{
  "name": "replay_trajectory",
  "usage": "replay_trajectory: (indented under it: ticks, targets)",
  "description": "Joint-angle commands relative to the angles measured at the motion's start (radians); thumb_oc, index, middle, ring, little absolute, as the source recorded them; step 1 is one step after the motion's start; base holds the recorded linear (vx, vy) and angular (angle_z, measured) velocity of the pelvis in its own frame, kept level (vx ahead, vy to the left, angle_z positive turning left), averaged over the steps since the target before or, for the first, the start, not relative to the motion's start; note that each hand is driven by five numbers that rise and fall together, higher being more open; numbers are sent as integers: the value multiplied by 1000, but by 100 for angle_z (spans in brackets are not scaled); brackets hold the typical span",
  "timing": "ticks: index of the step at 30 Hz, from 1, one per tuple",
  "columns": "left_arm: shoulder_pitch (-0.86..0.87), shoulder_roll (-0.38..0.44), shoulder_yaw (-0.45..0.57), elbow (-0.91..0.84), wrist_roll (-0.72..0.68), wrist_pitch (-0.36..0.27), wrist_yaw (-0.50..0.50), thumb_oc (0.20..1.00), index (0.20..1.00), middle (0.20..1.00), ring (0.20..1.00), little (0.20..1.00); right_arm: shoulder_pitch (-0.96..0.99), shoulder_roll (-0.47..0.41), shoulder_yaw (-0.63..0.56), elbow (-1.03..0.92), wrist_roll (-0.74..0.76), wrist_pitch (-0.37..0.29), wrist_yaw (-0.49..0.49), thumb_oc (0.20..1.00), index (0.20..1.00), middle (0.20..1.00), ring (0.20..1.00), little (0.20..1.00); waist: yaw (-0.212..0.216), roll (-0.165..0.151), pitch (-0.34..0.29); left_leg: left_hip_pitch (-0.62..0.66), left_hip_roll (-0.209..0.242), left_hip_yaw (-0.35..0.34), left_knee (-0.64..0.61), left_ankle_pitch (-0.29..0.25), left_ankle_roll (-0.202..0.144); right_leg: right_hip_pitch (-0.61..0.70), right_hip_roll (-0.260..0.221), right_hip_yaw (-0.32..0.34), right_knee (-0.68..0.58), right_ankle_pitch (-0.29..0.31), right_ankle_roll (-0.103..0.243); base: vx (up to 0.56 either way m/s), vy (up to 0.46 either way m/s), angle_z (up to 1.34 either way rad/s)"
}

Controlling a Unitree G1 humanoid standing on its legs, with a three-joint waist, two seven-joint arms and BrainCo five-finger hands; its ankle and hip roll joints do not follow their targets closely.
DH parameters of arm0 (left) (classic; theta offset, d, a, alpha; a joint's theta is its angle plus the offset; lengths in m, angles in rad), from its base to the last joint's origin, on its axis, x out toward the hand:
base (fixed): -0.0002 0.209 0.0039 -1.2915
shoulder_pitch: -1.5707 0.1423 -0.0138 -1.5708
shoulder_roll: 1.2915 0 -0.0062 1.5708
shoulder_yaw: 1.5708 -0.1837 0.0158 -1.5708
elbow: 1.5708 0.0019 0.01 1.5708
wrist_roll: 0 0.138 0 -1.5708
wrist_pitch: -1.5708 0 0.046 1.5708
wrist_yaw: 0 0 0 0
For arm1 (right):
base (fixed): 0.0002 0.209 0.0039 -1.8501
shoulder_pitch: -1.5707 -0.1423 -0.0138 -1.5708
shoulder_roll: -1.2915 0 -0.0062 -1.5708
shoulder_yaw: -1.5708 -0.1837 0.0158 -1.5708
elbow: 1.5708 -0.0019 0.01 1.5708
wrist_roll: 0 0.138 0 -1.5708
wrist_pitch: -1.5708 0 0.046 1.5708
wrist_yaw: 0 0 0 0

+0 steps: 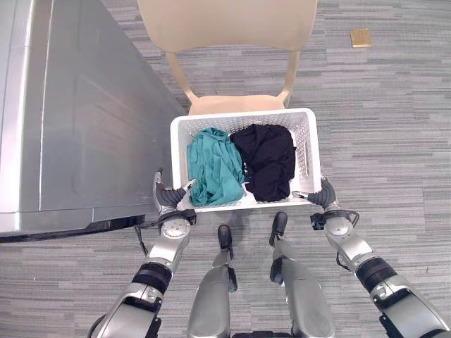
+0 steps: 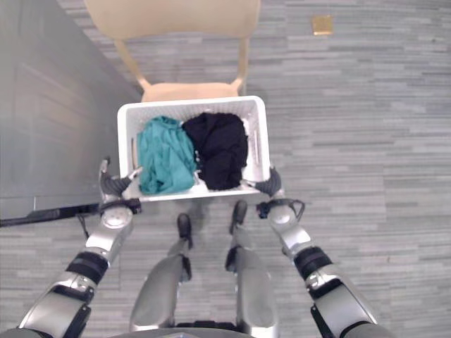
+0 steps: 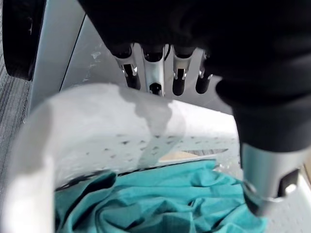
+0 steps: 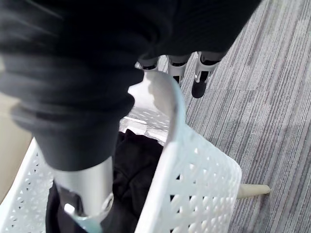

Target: Grab the laundry basket,head to the washer,open it,put in the laundry and shut it.

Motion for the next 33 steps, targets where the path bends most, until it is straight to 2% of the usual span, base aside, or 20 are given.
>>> replay_trajectory:
  ticks: [1, 8, 10, 11, 12, 14, 15, 20, 24, 28, 33]
  targets:
    - [-7, -2, -15, -70, 39, -68, -6, 1000, 1000, 1000, 1000, 1000, 23, 62, 16, -97, 18, -71, 55, 1000, 1000, 1000, 1000, 1000, 31, -3, -26, -34, -6, -20, 98, -91, -7, 14, -56, 15, 150, -220, 88, 36, 6, 2]
    - [152, 14, 37, -166, 51, -64, -105, 1000, 1000, 1000, 1000, 1000, 168, -14, -97, -185, 0, -72, 110, 1000, 1000, 1000, 1000, 1000, 35, -2, -64, 29, -7, -14, 83, -105, -4, 79, -54, 12, 135, -229, 90, 50, 5, -1]
    - [235, 29, 62, -213, 47, -60, -170, 1000, 1000, 1000, 1000, 1000, 240, -63, -163, -237, -25, -68, 137, 1000, 1000, 1000, 1000, 1000, 37, -2, -88, 62, -6, -13, 76, -112, -1, 115, -52, 9, 130, -236, 92, 39, 2, 1]
    - [271, 33, 73, -232, 42, -59, -203, 1000, 1000, 1000, 1000, 1000, 272, -84, -198, -265, -45, -67, 147, 1000, 1000, 1000, 1000, 1000, 36, -6, -92, 63, -11, -5, 74, -90, 6, 120, -56, -1, 125, -219, 86, 53, -10, 4]
    - [273, 33, 73, -233, 42, -59, -203, 1000, 1000, 1000, 1000, 1000, 275, -84, -198, -266, -45, -65, 147, 1000, 1000, 1000, 1000, 1000, 37, -2, -98, 76, -8, -14, 70, -112, -1, 130, -50, 8, 126, -239, 94, -24, -12, 6]
    - [321, 43, 81, -250, 33, -58, -240, 1000, 1000, 1000, 1000, 1000, 323, -102, -235, -292, -40, -70, 170, 1000, 1000, 1000, 1000, 1000, 35, -6, -111, 89, -12, -5, 63, -93, 6, 144, -56, -2, 118, -223, 90, 14, -7, 6]
    - [385, 49, 82, -266, 25, -53, -296, 1000, 1000, 1000, 1000, 1000, 379, -115, -281, -307, -33, -71, 199, 1000, 1000, 1000, 1000, 1000, 32, -6, -130, 118, -13, -7, 54, -96, 8, 171, -56, -4, 114, -230, 94, 33, -8, 2]
    - [476, 48, 84, -248, 20, -34, -370, 1000, 1000, 1000, 1000, 1000, 455, -106, -328, -272, -55, -65, 235, 1000, 1000, 1000, 1000, 1000, 27, 1, -166, 182, -15, -8, 28, -97, 12, 229, -52, -6, 103, -242, 98, 13, -4, -1]
    - [542, 29, 87, -114, 52, -1, -431, 1000, 1000, 1000, 1000, 1000, 500, -60, -332, -104, -50, -52, 271, 1000, 1000, 1000, 1000, 1000, 25, 4, -215, 249, -16, -9, 6, -100, 14, 295, -43, -5, 93, -258, 99, 14, -9, 0]
    - [546, 7, 88, 16, 84, 15, -438, 1000, 1000, 1000, 1000, 1000, 496, -25, -305, 54, -61, -35, 280, 1000, 1000, 1000, 1000, 1000, 30, 7, -255, 288, -18, -14, 3, -108, 15, 340, -38, -5, 88, -275, 96, 41, -32, 4]
    - [551, -11, 103, 84, 86, 18, -425, 1000, 1000, 1000, 1000, 1000, 501, -5, -289, 117, -66, -27, 280, 1000, 1000, 1000, 1000, 1000, 40, 10, -276, 305, -17, -27, 10, -114, 14, 370, -36, -7, 82, -288, 92, 37, -48, 10]
